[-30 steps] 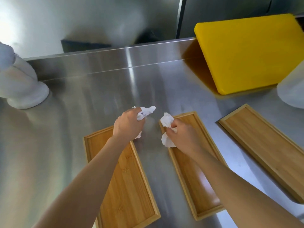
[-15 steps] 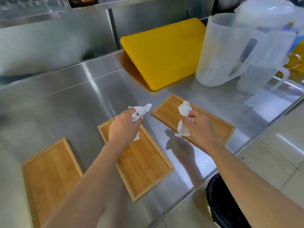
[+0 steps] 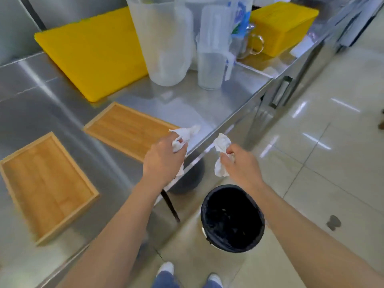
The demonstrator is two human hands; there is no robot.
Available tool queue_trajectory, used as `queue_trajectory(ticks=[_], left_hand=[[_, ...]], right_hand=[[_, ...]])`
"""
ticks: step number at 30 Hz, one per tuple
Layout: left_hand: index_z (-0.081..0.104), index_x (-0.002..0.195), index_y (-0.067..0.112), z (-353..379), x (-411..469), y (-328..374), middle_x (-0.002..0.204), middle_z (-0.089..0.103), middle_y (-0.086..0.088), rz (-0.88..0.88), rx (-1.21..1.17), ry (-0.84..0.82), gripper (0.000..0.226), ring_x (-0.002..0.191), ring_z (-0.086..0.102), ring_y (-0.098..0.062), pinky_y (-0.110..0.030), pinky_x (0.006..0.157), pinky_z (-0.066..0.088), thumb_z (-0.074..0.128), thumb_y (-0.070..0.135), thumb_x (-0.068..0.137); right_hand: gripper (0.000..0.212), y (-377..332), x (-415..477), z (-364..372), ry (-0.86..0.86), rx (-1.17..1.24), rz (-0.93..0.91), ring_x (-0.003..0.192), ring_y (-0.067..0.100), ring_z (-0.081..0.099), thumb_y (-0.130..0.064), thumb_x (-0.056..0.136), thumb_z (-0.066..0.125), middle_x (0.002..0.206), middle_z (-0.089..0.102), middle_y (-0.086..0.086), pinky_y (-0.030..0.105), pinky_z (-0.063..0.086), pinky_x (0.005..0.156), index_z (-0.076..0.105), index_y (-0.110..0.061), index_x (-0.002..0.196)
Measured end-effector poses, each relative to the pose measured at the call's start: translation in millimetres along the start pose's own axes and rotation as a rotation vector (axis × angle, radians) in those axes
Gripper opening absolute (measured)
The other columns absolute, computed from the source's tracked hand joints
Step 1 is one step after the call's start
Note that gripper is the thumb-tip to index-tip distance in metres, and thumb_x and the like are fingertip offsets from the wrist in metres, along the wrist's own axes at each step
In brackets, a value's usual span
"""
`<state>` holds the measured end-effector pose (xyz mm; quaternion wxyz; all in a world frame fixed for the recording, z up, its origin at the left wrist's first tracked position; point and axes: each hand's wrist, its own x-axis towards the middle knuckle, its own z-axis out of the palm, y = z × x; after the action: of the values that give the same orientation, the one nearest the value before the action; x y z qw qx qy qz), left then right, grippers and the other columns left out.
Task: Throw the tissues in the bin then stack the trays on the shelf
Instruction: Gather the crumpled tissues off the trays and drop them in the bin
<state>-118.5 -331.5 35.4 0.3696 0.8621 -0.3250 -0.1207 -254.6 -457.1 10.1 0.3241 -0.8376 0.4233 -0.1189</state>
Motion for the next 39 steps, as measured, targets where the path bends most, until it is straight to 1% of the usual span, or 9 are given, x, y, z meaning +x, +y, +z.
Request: queue_trajectory(ticks=[3,6,8,13,19,27,35,37,39], left_hand=[[0.061,0.101,0.020,42,-11,14,0.093,0.067,-0.003,0.034,0.061,-0.080,0.019,0.085,0.061,-0.027,-0.031,0.070,0.044,0.051,0.032,0.091],[0.060,0.097,0.029,79,-17,17,0.087,0.069,0.002,0.042,0.059,-0.198,0.017,0.083,0.066,-0.023,-0.032,0.073,0.052,0.047,0.037,0.089],[0.061,0.107,0.030,102,-20,16,0.086,0.068,0.006,0.028,0.077,-0.267,0.024,0.082,0.065,-0.021,-0.033,0.075,0.052,0.046,0.038,0.089],[0.060,0.099,0.032,154,-29,-1,0.086,0.067,0.003,-0.050,0.145,-0.334,0.024,0.075,0.063,-0.022,-0.041,0.075,0.055,0.042,0.039,0.085],[0.056,0.083,0.027,220,-38,-49,0.075,0.063,0.004,-0.168,0.244,-0.465,0.021,0.062,0.056,-0.024,-0.042,0.070,0.057,0.040,0.040,0.084],[0.053,0.106,0.017,341,-41,-134,0.087,0.060,0.000,-0.104,0.299,-0.621,0.017,0.074,0.058,-0.028,-0.036,0.067,0.049,0.045,0.018,0.091],[0.061,0.109,0.011,479,-41,-235,0.091,0.066,-0.007,0.168,0.313,-0.377,0.028,0.093,0.057,-0.031,-0.036,0.076,0.039,0.062,0.009,0.081],[0.056,0.119,0.013,511,-46,-265,0.112,0.063,-0.008,0.193,0.369,-0.441,0.038,0.112,0.051,-0.032,-0.038,0.088,0.039,0.064,0.015,0.081],[0.038,0.138,0.022,536,-50,-290,0.148,0.036,-0.010,0.186,0.553,-0.723,0.057,0.139,0.024,-0.030,-0.039,0.108,0.025,0.059,0.033,0.086]], right_hand=[[0.025,42,-8,-17,0.027,0.006,0.074,0.081,0.023,0.051,-0.029,0.091,0.049,0.103,0.066,0.014,0.027,0.035,0.070,0.056,-0.010,0.106],[0.026,80,-23,-24,0.045,-0.013,0.140,0.078,0.020,0.048,-0.029,0.092,0.047,0.102,0.066,0.012,0.028,0.035,0.069,0.055,-0.011,0.109],[0.027,104,-35,-26,0.044,-0.036,0.190,0.078,0.020,0.048,-0.030,0.093,0.046,0.102,0.065,0.012,0.029,0.036,0.068,0.054,-0.011,0.111],[0.028,157,-52,-14,0.003,-0.129,0.301,0.084,0.030,0.055,-0.029,0.093,0.045,0.100,0.065,0.014,0.031,0.038,0.067,0.053,-0.008,0.110],[0.026,209,-51,48,-0.044,-0.220,0.369,0.086,0.036,0.060,-0.025,0.094,0.043,0.094,0.067,0.016,0.033,0.039,0.066,0.053,-0.005,0.107],[0.023,315,-40,169,-0.070,-0.213,0.469,0.071,0.024,0.047,-0.026,0.095,0.040,0.093,0.063,0.009,0.030,0.034,0.062,0.052,-0.008,0.104],[0.020,426,-2,306,0.189,-0.186,0.364,0.071,0.035,0.055,-0.019,0.088,0.049,0.091,0.058,0.015,0.037,0.041,0.064,0.059,-0.001,0.084],[0.023,451,3,336,0.143,-0.288,0.330,0.086,0.034,0.058,-0.022,0.087,0.047,0.100,0.060,0.014,0.039,0.039,0.076,0.061,-0.005,0.092],[0.036,471,5,360,-0.107,-0.378,0.361,0.125,0.031,0.042,-0.032,0.090,0.046,0.135,0.046,0.016,0.045,0.030,0.098,0.053,-0.013,0.120]])
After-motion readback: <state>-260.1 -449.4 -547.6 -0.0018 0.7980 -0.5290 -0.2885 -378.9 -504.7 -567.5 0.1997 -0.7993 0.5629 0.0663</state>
